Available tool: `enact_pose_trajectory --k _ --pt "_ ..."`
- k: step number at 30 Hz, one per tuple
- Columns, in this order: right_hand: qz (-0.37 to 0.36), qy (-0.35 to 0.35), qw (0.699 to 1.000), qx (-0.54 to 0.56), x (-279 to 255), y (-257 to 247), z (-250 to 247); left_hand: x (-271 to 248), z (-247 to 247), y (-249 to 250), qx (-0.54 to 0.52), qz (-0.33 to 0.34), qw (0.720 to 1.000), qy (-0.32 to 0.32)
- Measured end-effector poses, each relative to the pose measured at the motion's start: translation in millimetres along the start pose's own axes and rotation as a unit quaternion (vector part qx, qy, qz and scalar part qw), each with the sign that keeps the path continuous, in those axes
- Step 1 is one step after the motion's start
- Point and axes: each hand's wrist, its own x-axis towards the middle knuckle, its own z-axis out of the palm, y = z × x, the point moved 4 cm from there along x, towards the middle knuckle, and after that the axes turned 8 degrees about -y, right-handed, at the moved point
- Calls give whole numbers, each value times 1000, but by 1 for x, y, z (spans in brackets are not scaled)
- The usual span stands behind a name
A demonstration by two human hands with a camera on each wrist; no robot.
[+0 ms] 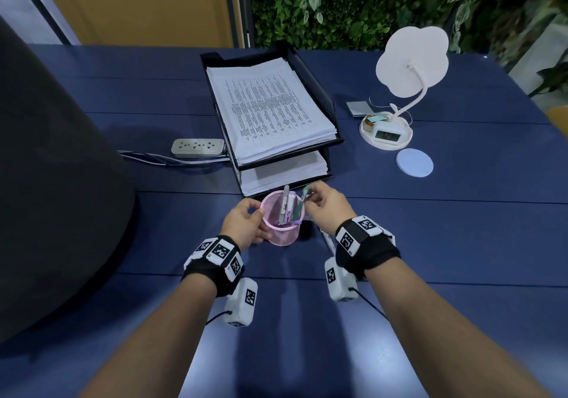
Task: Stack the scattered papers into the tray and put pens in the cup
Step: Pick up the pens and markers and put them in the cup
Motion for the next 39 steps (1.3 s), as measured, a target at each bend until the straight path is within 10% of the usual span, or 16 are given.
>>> enact_pose_trajectory --k 14,21,31,39 --pt "222 -58 942 -244 -9 72 17 -1 0 2 -2 -1 1000 -7" --pt "217 -18 959 -182 -12 70 12 -2 0 3 4 0 1000 -8" --pt "29 237 960 145 -17 6 -36 -3 1 2 -3 -8 1000 -3" --pt "-15 153 975 163 -7 -15 -15 -12 7 3 -37 -49 998 -16"
